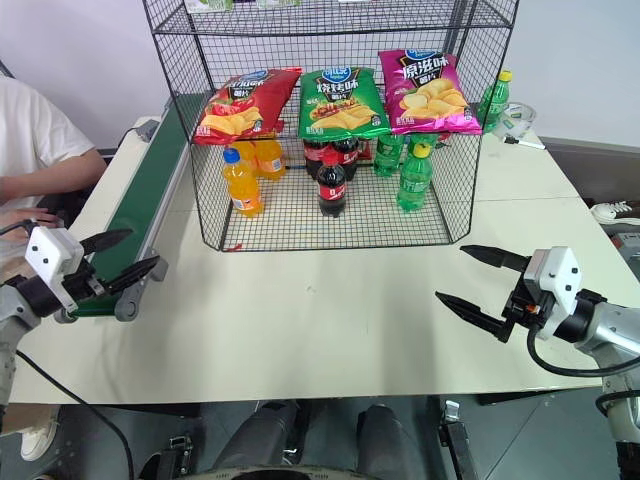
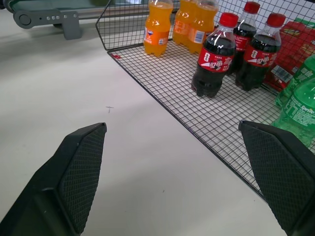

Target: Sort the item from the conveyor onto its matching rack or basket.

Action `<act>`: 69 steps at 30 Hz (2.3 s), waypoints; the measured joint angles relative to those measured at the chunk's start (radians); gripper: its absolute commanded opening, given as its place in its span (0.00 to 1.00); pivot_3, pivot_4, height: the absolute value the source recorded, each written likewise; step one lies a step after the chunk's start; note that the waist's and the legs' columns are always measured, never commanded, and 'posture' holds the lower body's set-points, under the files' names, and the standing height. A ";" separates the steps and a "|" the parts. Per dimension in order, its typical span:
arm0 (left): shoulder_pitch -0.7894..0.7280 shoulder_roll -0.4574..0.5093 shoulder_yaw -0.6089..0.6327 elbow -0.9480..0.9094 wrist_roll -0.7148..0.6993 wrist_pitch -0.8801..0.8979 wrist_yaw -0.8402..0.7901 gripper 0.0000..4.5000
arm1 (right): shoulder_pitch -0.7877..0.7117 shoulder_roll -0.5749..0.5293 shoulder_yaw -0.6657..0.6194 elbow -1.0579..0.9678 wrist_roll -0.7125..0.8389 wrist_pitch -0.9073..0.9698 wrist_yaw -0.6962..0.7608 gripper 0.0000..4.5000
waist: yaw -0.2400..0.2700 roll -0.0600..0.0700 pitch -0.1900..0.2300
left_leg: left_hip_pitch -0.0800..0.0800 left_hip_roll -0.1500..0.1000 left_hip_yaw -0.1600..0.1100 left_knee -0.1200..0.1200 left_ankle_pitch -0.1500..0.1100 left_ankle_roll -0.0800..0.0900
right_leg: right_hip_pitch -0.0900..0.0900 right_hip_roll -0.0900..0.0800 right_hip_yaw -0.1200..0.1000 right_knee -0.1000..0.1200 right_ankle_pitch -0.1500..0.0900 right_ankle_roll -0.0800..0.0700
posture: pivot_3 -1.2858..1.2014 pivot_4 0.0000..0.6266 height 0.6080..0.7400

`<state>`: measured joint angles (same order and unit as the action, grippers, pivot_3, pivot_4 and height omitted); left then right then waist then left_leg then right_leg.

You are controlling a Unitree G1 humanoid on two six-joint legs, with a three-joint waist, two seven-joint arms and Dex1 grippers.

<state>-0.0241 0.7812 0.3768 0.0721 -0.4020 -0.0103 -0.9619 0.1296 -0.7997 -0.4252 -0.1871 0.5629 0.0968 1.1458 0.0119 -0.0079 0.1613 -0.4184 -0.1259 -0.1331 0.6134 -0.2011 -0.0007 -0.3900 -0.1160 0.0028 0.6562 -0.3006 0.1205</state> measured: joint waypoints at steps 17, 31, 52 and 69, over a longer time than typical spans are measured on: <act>-0.019 0.003 0.000 0.004 0.022 -0.015 0.006 0.79 | -0.016 0.000 0.018 0.035 -0.009 -0.016 0.000 1.00 | 0.000 0.000 0.000 | 0.000 0.000 0.000 0.000 0.000 0.000 | -0.001 0.000 0.000 0.000 0.000 0.000 | 0.52 0.24 1.00; -0.032 0.003 -0.005 0.010 0.022 -0.005 0.005 0.79 | -0.020 0.000 0.021 0.035 -0.010 -0.015 -0.005 1.00 | 0.000 0.000 0.000 | -0.001 0.000 0.000 0.000 0.000 0.000 | -0.001 0.000 0.000 -0.001 0.000 0.000 | 0.52 0.24 1.00; -0.067 -0.024 -0.043 0.045 0.032 -0.044 0.009 0.79 | -0.062 0.012 0.045 0.064 -0.039 -0.039 -0.038 1.00 | 0.000 0.000 0.001 | -0.002 0.000 0.000 -0.001 0.000 0.000 | -0.001 0.000 0.000 -0.001 0.000 0.000 | 0.52 0.24 1.00; -0.099 -0.046 -0.074 0.072 0.057 -0.067 0.022 0.79 | -0.125 0.018 0.075 0.080 -0.054 -0.052 -0.062 1.00 | 0.000 0.000 0.001 | -0.002 0.000 0.000 -0.001 0.000 0.000 | -0.001 0.000 0.000 -0.001 0.000 0.000 | 0.52 0.24 1.00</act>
<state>-0.1233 0.7350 0.3032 0.1445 -0.3448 -0.0771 -0.9402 0.0044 -0.7819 -0.3501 -0.1067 0.5086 0.0444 1.0839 0.0120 -0.0078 0.1622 -0.4208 -0.1260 -0.1334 0.6126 -0.2011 -0.0007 -0.3915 -0.1158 0.0027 0.6552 -0.3005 0.1208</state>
